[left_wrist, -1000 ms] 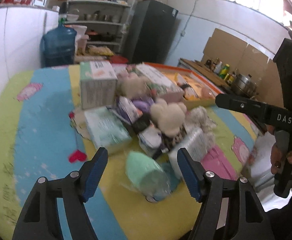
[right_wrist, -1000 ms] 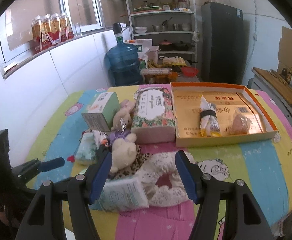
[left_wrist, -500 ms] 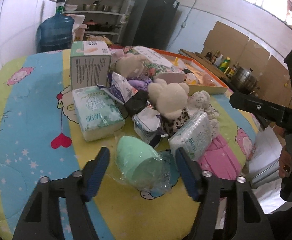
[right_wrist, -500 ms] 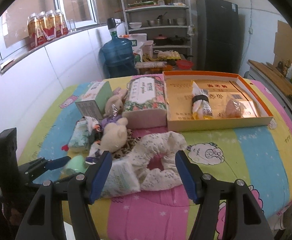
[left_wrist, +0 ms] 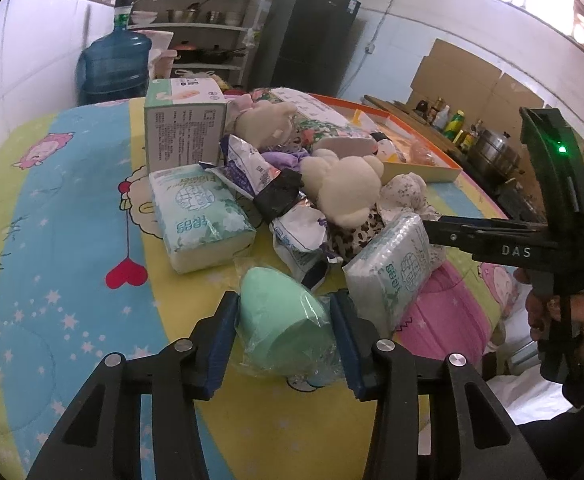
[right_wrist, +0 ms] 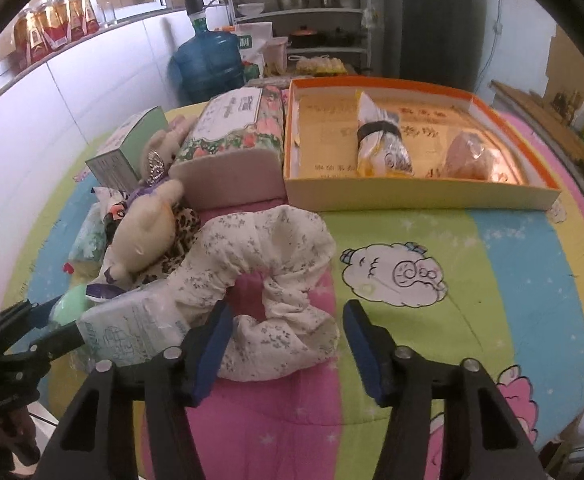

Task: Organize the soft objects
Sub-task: 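Grasp the mint-green sponge with the left gripper while the right grasps the lace scrunchie, then lift the sponge and scrunchie and carry them over the box with both grippers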

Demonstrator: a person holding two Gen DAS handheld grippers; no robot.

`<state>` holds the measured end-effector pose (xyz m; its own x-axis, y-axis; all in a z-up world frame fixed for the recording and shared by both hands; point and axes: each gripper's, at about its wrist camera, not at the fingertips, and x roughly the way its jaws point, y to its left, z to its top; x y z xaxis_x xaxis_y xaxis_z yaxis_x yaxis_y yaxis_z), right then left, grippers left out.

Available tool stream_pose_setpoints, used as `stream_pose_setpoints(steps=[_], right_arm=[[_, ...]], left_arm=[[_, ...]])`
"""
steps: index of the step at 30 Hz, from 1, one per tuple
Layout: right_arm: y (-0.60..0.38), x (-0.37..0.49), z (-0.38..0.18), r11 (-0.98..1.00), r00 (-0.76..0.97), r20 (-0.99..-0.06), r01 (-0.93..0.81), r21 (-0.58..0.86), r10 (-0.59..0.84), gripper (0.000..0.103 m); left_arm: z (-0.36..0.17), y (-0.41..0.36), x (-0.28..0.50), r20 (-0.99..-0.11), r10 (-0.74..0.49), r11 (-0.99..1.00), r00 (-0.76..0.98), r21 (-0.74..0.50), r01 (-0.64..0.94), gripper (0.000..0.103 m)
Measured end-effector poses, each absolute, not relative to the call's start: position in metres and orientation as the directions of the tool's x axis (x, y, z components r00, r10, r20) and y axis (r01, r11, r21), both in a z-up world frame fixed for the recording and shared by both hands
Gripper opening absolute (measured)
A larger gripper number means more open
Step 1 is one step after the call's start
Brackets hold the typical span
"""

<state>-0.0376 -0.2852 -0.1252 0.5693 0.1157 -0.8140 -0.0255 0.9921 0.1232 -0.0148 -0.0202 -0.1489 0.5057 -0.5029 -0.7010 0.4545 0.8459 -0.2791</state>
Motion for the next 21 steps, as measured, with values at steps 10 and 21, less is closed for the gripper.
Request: stream_pose_setpoints(steps=[10, 21], right_arm=[[-0.282, -0.032, -0.136, 0.985, 0.527, -0.834, -0.048, 0.164, 0.164, 0.016], [-0.292, -0.044, -0.111, 0.987, 0.594, -0.792, -0.021, 0.16, 0.141, 0.012]], left_arm=[[-0.149, -0.018, -0.013, -0.701, -0.497, 0.85, 0.511, -0.277, 0.448, 0.047], [-0.132, -0.013, -0.012, -0.666, -0.511, 0.845, 0.543, -0.272, 0.461, 0.047]])
